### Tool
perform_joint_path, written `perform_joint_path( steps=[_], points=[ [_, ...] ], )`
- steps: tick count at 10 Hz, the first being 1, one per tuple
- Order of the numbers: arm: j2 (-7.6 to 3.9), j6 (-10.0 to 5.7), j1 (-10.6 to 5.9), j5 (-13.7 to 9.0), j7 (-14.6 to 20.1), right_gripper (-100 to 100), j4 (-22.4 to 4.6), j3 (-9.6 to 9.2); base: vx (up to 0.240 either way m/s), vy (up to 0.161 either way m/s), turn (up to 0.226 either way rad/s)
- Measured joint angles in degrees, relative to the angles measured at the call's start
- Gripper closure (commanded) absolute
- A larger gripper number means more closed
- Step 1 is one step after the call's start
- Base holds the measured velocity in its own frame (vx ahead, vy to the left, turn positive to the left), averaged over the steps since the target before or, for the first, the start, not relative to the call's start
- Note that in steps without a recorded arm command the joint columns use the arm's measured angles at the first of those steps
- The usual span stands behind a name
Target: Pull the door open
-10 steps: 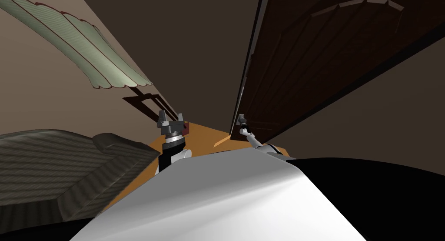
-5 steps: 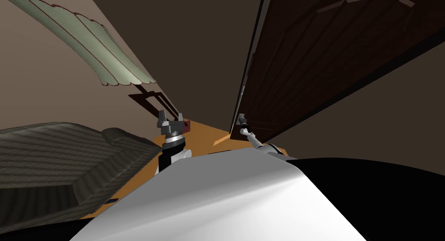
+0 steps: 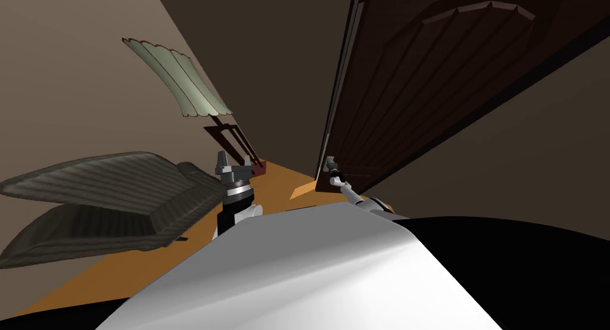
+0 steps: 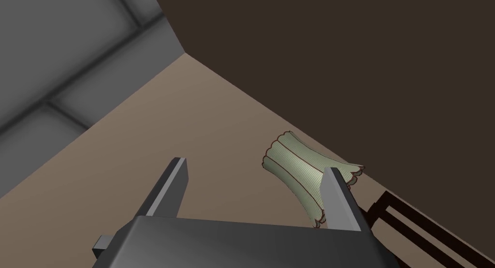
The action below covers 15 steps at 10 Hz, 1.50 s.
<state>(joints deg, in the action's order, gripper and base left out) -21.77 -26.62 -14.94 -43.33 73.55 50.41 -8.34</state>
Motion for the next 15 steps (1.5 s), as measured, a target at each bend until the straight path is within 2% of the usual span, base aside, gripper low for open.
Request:
perform_joint_path(
  steps=[3,4,7,11,15],
  points=[
    [-1.29,0.11,0.48,0.12,2.76,100,0.77,-2.43,-0.169,-0.075,0.095],
    [-1.22,0.17,0.55,0.17,2.96,100,0.72,-2.66,-0.085,-0.038,0.191],
    [-1.30,0.32,1.05,-0.11,2.29,100,1.43,-1.89,-0.131,-0.101,0.223],
    [-0.77,0.86,2.25,-0.48,0.85,100,3.46,-0.96,-0.180,-0.122,0.232],
    [-0.24,1.61,3.34,-0.81,-0.44,100,5.31,-0.39,-0.216,-0.055,0.122]
  ],
)
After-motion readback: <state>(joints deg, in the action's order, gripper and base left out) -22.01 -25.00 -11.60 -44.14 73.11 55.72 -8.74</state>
